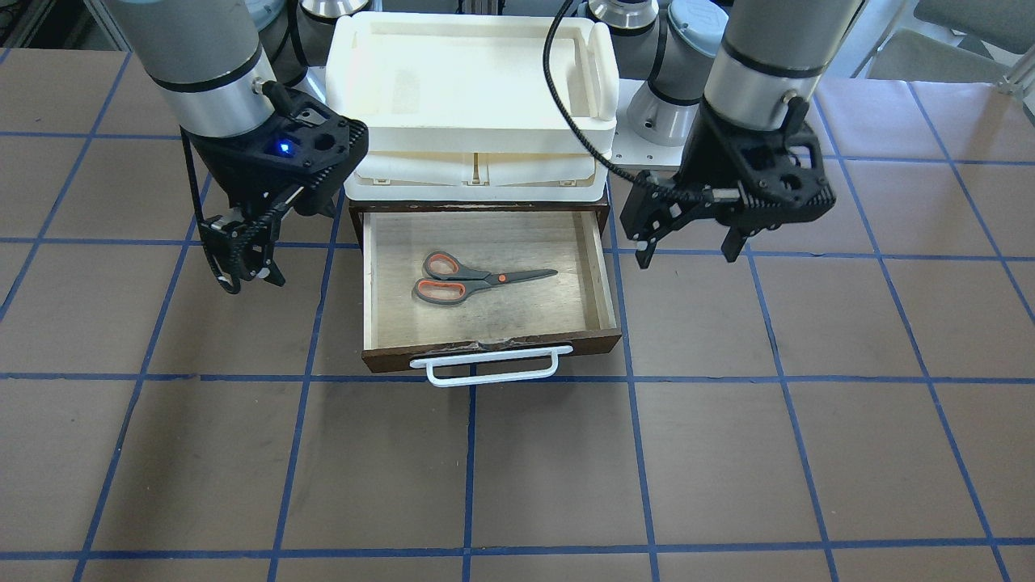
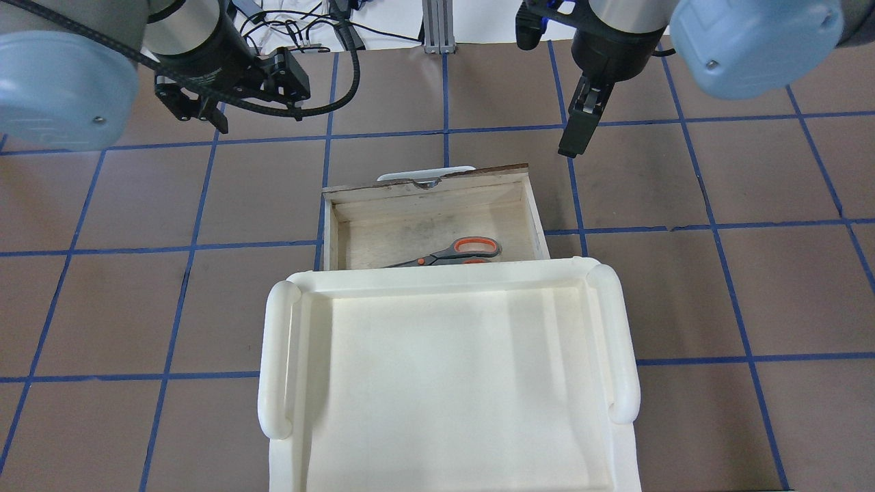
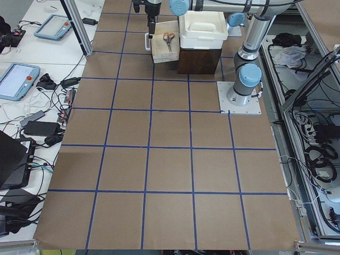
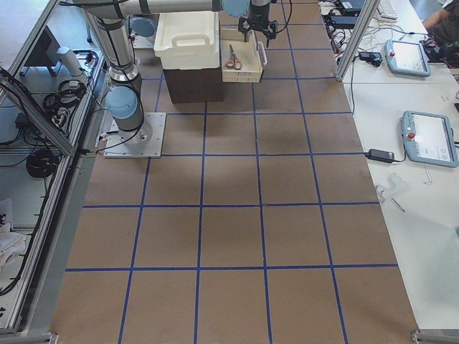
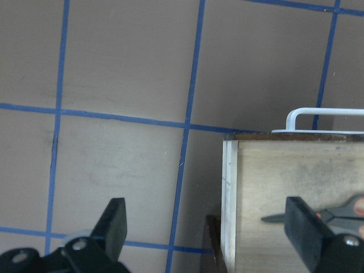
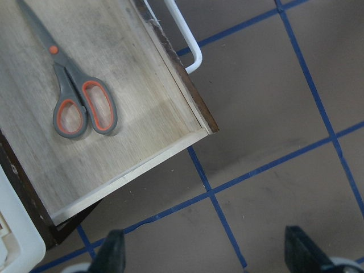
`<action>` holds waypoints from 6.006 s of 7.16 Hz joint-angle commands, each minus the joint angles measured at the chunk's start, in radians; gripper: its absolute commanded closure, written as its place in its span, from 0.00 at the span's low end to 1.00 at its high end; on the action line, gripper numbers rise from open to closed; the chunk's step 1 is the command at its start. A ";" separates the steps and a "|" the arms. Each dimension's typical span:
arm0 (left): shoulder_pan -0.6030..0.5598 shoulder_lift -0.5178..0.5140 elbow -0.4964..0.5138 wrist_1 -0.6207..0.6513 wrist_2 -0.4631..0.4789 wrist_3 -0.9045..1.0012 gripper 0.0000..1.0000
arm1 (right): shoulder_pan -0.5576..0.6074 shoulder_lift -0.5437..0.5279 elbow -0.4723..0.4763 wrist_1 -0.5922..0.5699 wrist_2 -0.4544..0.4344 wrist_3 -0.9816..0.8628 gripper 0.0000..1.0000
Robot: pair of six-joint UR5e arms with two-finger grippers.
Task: Put scissors in drawer and close it
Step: 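Raise the right gripper out of the drawer while the left arm moves toward the drawer, then bring the left gripper down to the drawer's front edge, then push the drawer shut, away from the robot, with the left gripper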
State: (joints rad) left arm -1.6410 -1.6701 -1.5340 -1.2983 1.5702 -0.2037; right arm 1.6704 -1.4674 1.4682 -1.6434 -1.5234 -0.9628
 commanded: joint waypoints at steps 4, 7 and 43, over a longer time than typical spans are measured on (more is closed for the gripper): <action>-0.117 -0.256 0.070 0.264 0.001 -0.152 0.00 | -0.028 -0.025 0.004 -0.001 0.000 0.586 0.00; -0.183 -0.365 0.141 0.264 0.016 -0.235 0.00 | -0.049 -0.024 0.006 0.000 -0.007 0.772 0.00; -0.250 -0.523 0.316 -0.269 -0.128 -0.237 0.00 | -0.104 -0.048 0.029 0.039 -0.006 0.946 0.00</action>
State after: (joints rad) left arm -1.8863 -2.2014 -1.2130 -1.5540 1.4425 -0.4400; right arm 1.5649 -1.5156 1.4971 -1.6042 -1.5294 -0.0167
